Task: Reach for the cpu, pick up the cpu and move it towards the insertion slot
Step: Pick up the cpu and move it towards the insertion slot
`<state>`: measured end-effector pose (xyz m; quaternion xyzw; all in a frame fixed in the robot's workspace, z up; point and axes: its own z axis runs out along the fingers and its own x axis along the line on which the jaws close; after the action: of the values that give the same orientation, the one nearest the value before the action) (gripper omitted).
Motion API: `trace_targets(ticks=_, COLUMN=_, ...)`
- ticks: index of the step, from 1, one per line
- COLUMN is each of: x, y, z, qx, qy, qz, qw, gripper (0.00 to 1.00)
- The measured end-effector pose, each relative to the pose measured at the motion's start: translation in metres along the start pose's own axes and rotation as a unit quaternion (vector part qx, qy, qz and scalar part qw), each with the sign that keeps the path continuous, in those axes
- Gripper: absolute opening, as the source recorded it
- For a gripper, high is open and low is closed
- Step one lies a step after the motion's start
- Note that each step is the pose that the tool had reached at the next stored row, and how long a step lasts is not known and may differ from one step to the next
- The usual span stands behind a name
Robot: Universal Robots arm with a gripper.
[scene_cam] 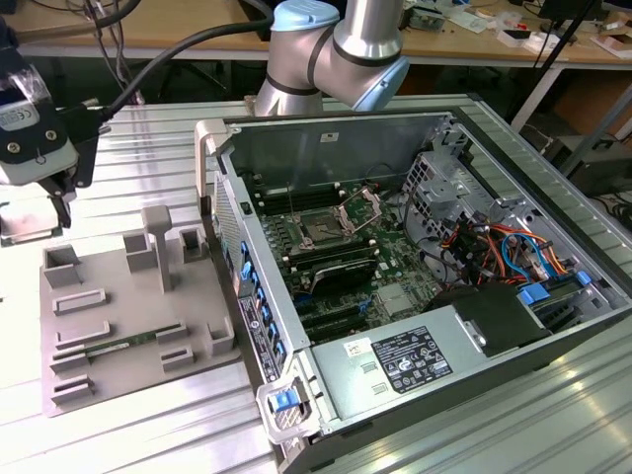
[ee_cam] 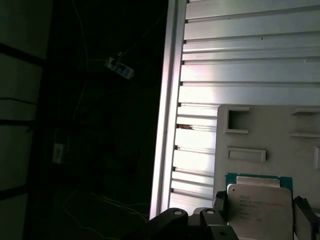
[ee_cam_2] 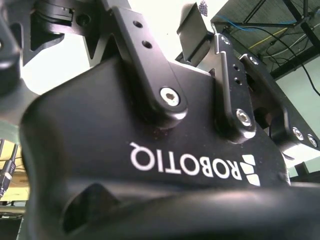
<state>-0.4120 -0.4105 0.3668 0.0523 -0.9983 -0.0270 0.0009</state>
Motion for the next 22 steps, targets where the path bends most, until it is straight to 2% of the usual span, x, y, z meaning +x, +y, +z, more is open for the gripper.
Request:
trace_targets(ticks=14, x=0.0000, y=0.0005, z=-0.0099, qx=-0.0004, qy=0.0000, qz=0.000, qw=1.00000, gripper=0.55)
trace_targets(ticks=22, x=0.0000, y=0.0010, z=-0.0184, qx=-0.0006, qy=0.0000, qz=0.000, qw=1.00000, gripper=0.55)
